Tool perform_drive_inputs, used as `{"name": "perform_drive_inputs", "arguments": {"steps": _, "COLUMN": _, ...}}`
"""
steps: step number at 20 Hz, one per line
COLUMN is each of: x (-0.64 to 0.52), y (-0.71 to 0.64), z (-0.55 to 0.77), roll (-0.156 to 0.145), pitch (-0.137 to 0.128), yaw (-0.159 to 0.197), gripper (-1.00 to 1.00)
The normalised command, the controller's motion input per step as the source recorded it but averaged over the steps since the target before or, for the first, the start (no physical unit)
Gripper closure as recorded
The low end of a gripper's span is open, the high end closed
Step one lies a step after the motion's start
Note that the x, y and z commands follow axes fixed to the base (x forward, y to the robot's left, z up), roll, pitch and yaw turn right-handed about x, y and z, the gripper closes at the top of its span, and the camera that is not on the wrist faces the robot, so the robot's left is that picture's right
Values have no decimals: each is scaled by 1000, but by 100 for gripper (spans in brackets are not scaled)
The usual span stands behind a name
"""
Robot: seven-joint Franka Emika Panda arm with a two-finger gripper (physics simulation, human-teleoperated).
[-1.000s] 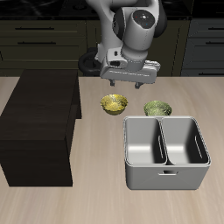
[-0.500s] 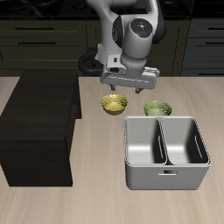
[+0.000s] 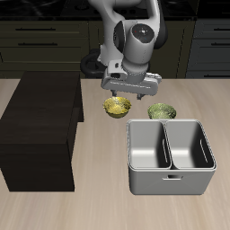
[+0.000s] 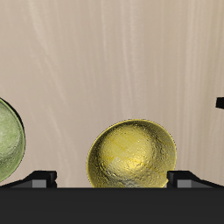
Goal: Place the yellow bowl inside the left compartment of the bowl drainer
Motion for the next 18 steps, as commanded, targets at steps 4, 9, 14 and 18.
{"name": "perform_drive_inputs", "arguments": {"steps": 4, "x": -69, "y": -59, "z": -125, "roll": 17, "pitch": -62, "yaw": -4, "gripper": -100}}
{"name": "perform_drive_inputs", "arguments": {"steps": 9, "x": -11, "y": -49, "z": -84, "roll": -14, "pitch": -35, "yaw": -9, "gripper": -100}}
{"name": "perform_drive_inputs", "arguments": {"steps": 14, "x": -51, "y": -144, "z": -252, "roll": -11, "pitch": 2, "yaw": -59, "gripper": -100}}
{"name": "perform_drive_inputs", "arguments": {"steps": 18, "x": -114, "y": 7, "z": -242, "roll": 10, "pitch": 13, "yaw": -71, "gripper": -100}}
